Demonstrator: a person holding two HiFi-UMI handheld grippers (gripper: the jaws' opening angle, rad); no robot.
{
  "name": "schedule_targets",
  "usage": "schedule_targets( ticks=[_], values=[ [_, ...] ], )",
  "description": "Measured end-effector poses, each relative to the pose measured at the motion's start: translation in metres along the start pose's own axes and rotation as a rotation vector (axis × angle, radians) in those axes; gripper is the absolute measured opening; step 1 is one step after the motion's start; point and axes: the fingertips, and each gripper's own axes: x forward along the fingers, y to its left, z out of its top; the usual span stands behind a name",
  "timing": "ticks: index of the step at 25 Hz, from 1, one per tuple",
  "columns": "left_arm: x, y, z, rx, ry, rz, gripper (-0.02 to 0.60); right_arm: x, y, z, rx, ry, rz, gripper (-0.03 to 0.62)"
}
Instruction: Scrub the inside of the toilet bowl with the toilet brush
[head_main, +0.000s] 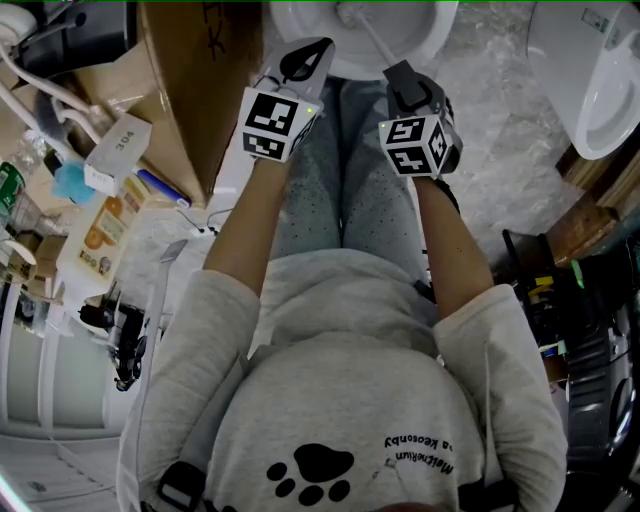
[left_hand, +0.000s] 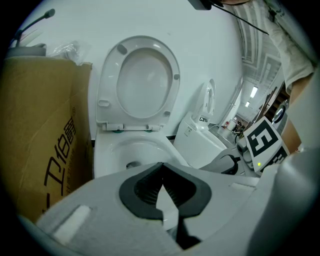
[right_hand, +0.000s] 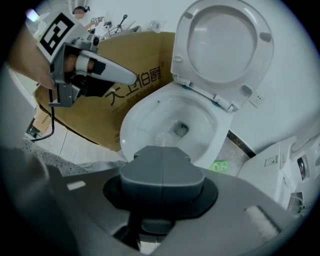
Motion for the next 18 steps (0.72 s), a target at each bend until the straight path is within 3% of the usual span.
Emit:
schedule_targets(
  ticks=[18],
  values=[
    [-0.004, 0.002, -0.011, -0.030, 0.002, 0.009, -0.002, 0.000, 0.024, 0.019, 0.008, -0.001, 0.049, 0.158]
  ],
)
